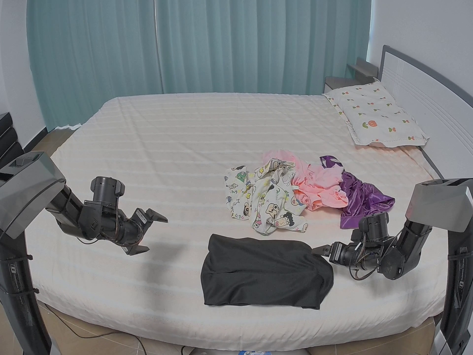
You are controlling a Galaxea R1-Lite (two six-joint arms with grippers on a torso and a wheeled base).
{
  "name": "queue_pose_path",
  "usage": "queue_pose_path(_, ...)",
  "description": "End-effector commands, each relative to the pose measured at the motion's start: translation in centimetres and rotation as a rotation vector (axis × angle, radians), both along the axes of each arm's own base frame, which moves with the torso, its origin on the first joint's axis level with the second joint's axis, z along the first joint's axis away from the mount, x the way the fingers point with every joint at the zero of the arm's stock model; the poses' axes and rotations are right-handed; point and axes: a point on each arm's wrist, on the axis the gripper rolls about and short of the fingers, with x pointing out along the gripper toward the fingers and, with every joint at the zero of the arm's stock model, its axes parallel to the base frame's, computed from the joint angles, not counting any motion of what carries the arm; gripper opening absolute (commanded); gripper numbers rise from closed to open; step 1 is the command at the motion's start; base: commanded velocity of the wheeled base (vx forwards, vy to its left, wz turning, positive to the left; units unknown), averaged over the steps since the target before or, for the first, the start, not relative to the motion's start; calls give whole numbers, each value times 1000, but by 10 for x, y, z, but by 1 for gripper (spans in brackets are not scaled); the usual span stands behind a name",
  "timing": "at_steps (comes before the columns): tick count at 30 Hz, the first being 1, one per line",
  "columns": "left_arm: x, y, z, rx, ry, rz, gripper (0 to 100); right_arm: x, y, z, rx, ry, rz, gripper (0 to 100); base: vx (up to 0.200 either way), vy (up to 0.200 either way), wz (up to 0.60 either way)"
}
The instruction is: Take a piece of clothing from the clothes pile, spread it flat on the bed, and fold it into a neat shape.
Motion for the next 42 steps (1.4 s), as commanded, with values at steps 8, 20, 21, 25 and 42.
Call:
queue_pose_path(8, 11, -71, -29, 209, -165, -107, 100, 2, 6, -7, 48, 10, -44, 100, 0, 0, 0)
queue_pose_path(20, 11, -99, -25, 154, -177, -133, 100, 1, 7, -6, 49, 9, -41, 100, 0, 0, 0)
queue_pose_path(21, 11, -99, -25, 154, -177, -133, 100, 1, 7, -6, 49, 9, -41, 100, 0, 0, 0)
queue_pose_path(25, 11, -99, -27, 150, -158, -125, 100, 2, 6, -6, 51, 8, -44, 100, 0, -50, 0)
queue_pose_path(42, 9, -108, -30, 170, -152, -149, 100, 3, 6, -4, 53, -1, -46, 100, 0, -94, 0)
